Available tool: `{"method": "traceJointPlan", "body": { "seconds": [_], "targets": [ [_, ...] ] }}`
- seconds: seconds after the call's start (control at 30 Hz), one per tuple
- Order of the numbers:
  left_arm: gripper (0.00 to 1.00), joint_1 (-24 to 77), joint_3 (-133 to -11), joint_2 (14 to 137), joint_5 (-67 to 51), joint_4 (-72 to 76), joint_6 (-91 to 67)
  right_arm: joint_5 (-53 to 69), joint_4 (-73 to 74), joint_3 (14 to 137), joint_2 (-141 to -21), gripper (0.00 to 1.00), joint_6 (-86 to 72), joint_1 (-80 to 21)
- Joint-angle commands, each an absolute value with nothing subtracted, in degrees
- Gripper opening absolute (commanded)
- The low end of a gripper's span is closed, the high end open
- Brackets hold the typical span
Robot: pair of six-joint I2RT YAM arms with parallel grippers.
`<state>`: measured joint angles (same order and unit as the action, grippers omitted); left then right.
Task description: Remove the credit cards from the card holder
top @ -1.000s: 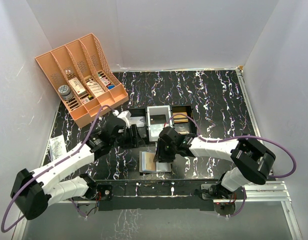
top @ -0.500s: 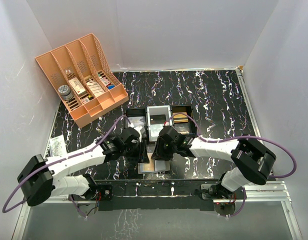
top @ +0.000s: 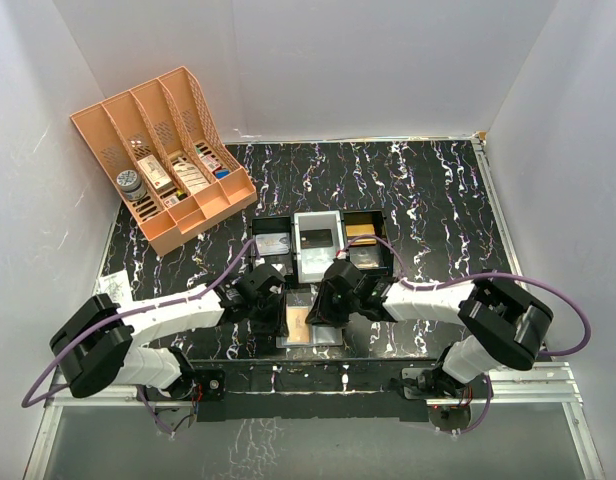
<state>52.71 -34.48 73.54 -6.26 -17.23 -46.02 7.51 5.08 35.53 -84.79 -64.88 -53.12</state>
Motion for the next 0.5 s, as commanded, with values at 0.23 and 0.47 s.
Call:
{"method": "traceJointPlan", "body": {
  "seconds": [0.23, 0.47],
  "targets": [
    [0.14, 53.6, -32.9, 75.2, -6.5, -17.2, -46.2, 10.8, -4.6, 33.6, -86.2, 0.13, -65.3, -53.1],
    [0.11, 53.8, -32.9, 76.3, -5.0, -18.2, -47.0, 11.2, -4.3, 32.7, -85.4, 0.0, -63.5, -52.4]
  ]
}}
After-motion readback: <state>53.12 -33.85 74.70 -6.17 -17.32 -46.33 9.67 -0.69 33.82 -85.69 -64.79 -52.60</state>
